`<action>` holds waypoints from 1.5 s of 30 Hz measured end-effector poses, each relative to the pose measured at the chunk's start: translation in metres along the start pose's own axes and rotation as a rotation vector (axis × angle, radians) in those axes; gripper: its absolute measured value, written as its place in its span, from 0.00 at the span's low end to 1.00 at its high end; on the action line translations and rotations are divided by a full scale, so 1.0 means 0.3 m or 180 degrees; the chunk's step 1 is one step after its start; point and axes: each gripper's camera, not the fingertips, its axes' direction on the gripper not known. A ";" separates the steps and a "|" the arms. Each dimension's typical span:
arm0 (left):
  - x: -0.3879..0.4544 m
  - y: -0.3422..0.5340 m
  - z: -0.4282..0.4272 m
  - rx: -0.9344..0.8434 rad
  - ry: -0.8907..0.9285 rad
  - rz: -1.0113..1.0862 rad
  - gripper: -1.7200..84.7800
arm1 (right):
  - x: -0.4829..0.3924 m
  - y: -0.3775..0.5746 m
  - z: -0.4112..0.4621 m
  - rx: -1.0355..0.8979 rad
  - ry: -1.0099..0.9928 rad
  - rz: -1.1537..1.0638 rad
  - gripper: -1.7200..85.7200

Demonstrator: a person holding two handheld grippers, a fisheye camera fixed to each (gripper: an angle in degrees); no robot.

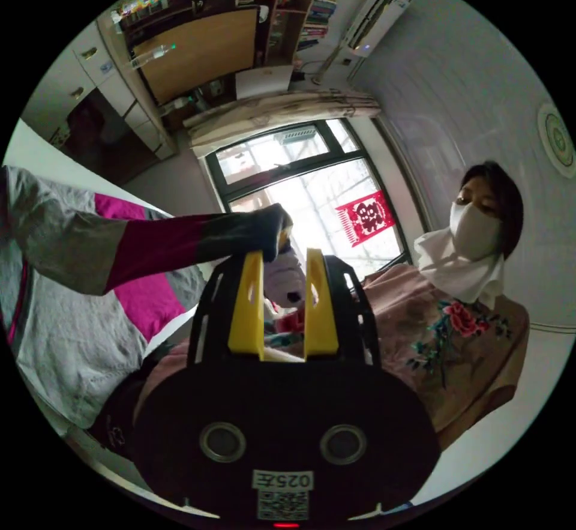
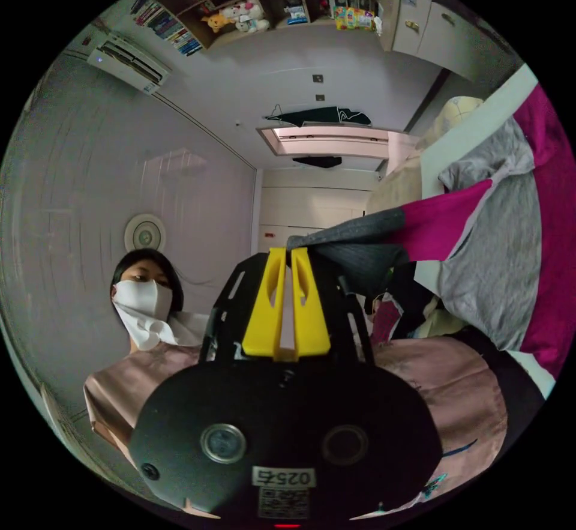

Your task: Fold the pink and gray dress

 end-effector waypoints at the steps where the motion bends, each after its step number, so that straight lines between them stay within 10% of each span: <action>1: 0.012 0.009 0.001 0.0091 -0.0137 0.0128 0.09 | -0.006 -0.009 0.009 -0.0033 -0.0033 0.0026 0.01; 20: 0.076 -0.215 0.008 0.0000 0.0427 0.0303 0.01 | -0.099 -0.100 0.000 -0.0227 -0.0309 0.0809 0.01; 28: -0.299 -0.628 -0.050 -0.0045 -0.0292 -0.0673 0.01 | 0.282 -0.407 -0.081 0.0038 -0.1162 0.2530 0.01; 37: -0.340 -1.412 -0.142 0.0139 -0.0588 -0.0306 0.01 | 0.017 -1.341 -0.053 -0.0478 -0.0145 0.1226 0.01; 45: -0.307 -1.669 -0.106 0.0212 -0.0724 -0.0157 0.01 | -0.068 -1.549 -0.015 -0.0330 -0.0234 0.0995 0.01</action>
